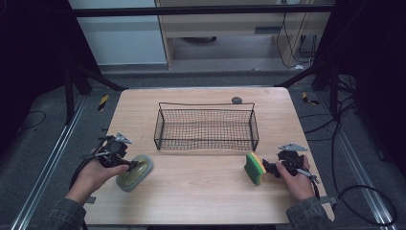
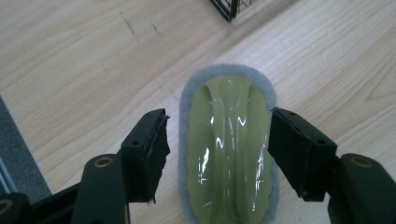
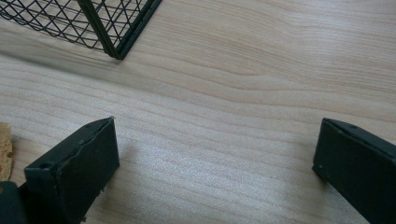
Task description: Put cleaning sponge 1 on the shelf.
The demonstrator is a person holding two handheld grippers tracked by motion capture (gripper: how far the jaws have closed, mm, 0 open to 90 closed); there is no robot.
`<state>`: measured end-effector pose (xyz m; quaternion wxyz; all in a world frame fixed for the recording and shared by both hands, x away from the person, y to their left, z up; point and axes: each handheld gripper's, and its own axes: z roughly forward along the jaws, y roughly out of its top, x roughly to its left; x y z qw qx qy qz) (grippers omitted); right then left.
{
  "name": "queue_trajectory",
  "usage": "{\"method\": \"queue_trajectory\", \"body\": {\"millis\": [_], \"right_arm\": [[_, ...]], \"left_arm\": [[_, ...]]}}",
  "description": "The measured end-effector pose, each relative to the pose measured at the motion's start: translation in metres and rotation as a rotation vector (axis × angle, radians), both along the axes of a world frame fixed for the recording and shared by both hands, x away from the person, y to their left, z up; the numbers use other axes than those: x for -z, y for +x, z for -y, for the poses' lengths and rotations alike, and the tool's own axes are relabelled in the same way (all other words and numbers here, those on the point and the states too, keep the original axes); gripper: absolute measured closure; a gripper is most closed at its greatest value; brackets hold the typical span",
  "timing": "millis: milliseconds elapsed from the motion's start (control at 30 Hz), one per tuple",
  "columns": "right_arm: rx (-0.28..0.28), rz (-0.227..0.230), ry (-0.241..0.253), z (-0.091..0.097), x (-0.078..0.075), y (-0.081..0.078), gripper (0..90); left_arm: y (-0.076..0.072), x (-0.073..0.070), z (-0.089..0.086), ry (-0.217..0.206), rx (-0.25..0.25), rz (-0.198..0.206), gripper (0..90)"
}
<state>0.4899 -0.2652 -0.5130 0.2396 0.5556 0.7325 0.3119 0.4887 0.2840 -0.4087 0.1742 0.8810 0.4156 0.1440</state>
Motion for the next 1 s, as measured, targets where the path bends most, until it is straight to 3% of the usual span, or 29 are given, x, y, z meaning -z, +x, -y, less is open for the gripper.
{"method": "queue_trajectory", "body": {"millis": [67, 333, 833, 1000], "right_arm": [[0.001, 0.001, -0.002, 0.0, 0.0, 0.0, 0.4], [0.001, 0.001, -0.001, -0.001, 0.0, 0.0, 0.4], [0.0, 0.001, -0.001, -0.001, 0.0, 0.0, 0.4], [0.0, 0.001, -0.001, -0.001, 0.0, 0.0, 0.4]], "left_arm": [[0.003, 0.003, 0.002, 0.022, 0.003, -0.024, 38.1], [0.013, 0.012, 0.006, 0.044, 0.01, -0.097, 44.8], [0.015, 0.025, 0.008, 0.023, 0.03, -0.141, 58.8], [0.015, 0.026, 0.008, 0.019, 0.036, -0.134, 69.4]]}}
